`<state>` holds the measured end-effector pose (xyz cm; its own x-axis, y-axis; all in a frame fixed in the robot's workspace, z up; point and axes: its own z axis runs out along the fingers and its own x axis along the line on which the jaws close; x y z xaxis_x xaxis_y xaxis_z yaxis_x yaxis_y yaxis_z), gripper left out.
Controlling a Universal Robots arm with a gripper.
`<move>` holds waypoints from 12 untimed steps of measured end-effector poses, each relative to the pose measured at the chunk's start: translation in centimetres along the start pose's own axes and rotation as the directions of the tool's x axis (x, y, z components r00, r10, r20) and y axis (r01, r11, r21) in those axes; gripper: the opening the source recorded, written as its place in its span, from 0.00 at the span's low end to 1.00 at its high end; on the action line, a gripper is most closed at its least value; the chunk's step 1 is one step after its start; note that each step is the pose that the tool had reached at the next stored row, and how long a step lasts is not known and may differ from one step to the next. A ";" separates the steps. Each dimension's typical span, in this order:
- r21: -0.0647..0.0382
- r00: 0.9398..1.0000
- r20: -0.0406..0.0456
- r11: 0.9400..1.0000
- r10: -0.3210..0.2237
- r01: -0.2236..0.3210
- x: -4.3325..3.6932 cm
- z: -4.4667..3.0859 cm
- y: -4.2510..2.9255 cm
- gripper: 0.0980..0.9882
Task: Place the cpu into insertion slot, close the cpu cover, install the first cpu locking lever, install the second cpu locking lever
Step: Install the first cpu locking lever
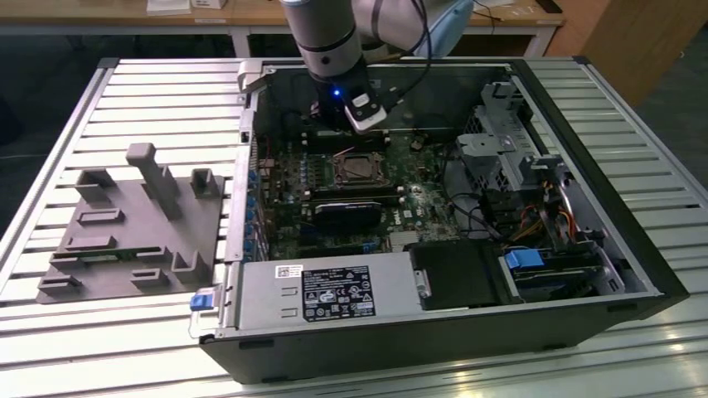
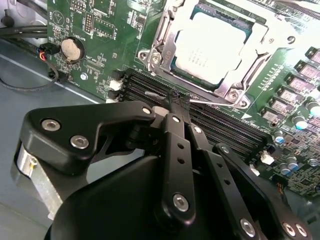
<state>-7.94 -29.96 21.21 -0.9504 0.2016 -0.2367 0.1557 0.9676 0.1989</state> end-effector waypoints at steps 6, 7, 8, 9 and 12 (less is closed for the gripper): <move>-0.006 1.000 0.008 1.000 0.000 0.000 0.09 0.22 -0.06 0.00; -0.006 1.000 0.011 1.000 -0.001 0.001 0.10 0.27 -0.07 0.00; -0.006 1.000 0.013 1.000 -0.001 0.001 0.11 0.32 -0.08 0.00; -0.007 1.000 0.016 1.000 -0.002 0.002 0.12 0.37 -0.08 0.00; -0.007 1.000 0.025 1.000 0.002 -0.001 0.17 0.49 -0.09 0.00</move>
<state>-7.99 -29.94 20.68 -0.9430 0.2070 -0.2605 0.1553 0.9662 0.2057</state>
